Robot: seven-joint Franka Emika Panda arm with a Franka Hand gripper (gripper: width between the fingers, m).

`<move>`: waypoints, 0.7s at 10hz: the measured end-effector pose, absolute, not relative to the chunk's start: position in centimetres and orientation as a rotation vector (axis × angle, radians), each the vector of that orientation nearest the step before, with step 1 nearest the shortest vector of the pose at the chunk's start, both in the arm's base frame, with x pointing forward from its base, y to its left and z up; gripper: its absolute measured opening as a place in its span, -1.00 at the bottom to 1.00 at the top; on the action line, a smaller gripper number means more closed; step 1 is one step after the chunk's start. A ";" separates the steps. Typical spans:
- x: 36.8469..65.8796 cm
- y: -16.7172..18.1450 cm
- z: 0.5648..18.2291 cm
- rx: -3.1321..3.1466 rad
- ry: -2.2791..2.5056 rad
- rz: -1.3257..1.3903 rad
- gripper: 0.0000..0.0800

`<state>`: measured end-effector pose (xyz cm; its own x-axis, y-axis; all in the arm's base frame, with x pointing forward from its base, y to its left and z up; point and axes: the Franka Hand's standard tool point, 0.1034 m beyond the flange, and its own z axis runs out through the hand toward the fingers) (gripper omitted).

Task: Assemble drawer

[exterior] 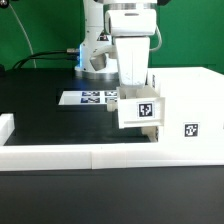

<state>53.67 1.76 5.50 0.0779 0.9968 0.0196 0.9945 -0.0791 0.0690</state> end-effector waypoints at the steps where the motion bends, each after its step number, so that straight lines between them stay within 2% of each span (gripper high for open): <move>1: 53.7 1.8 5.5 2.279 2.106 0.095 -0.89; 2: 53.7 1.7 5.5 2.282 2.103 0.096 -0.63; 4: 53.7 1.4 6.3 2.278 2.086 0.115 0.06; 5: 53.6 1.3 6.7 2.274 2.080 0.122 0.06; 6: 53.6 1.2 7.3 2.268 2.074 0.129 0.47; 7: 53.8 1.1 8.0 2.260 2.068 0.136 0.57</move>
Offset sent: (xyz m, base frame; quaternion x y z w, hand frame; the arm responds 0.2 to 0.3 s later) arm -0.0094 0.0005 0.0212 -0.0344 0.0187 0.0249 0.9989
